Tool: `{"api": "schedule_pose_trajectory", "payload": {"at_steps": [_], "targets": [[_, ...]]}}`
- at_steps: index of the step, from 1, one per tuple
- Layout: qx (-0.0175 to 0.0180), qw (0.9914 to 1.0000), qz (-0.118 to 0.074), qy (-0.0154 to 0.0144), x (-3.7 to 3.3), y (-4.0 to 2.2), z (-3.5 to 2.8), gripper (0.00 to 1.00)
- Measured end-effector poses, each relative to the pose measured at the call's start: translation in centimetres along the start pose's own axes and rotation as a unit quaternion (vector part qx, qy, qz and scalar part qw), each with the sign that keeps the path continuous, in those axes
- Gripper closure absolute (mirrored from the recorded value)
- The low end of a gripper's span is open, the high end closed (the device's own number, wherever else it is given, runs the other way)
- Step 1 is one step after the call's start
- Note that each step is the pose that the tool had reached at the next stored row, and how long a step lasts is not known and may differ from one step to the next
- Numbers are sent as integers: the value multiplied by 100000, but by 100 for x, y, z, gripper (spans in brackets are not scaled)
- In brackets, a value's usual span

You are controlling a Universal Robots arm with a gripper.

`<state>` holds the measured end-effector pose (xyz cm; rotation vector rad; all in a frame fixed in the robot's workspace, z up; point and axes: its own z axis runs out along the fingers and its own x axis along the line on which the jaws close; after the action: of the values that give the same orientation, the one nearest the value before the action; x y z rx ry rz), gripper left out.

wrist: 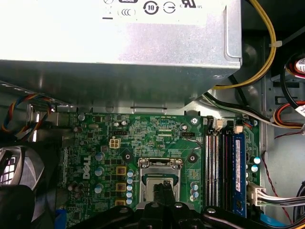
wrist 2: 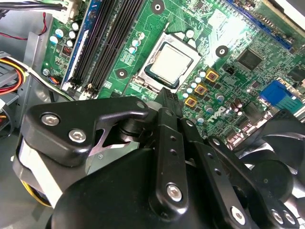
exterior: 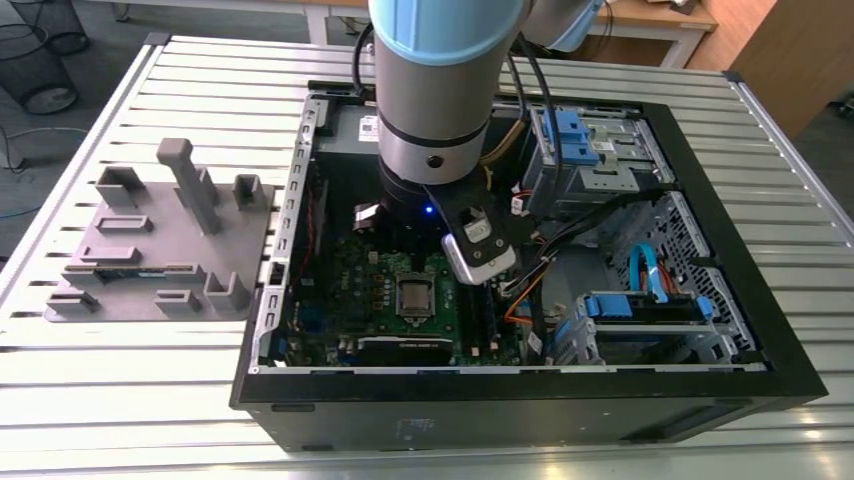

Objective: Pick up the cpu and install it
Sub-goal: 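Install the first cpu locking lever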

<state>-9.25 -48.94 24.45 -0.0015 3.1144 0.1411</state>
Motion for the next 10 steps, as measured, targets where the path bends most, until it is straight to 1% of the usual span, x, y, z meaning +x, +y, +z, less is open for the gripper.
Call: {"api": "schedule_pose_trajectory", "payload": {"at_steps": [5, 7, 10], "targets": [[10, 100000, -2, 6, -1, 16, -4, 89], [1, 100000, -8, 1, -1, 18, -21, 89], [0, 100000, -1, -2, -2, 23, -68, 89]]}}
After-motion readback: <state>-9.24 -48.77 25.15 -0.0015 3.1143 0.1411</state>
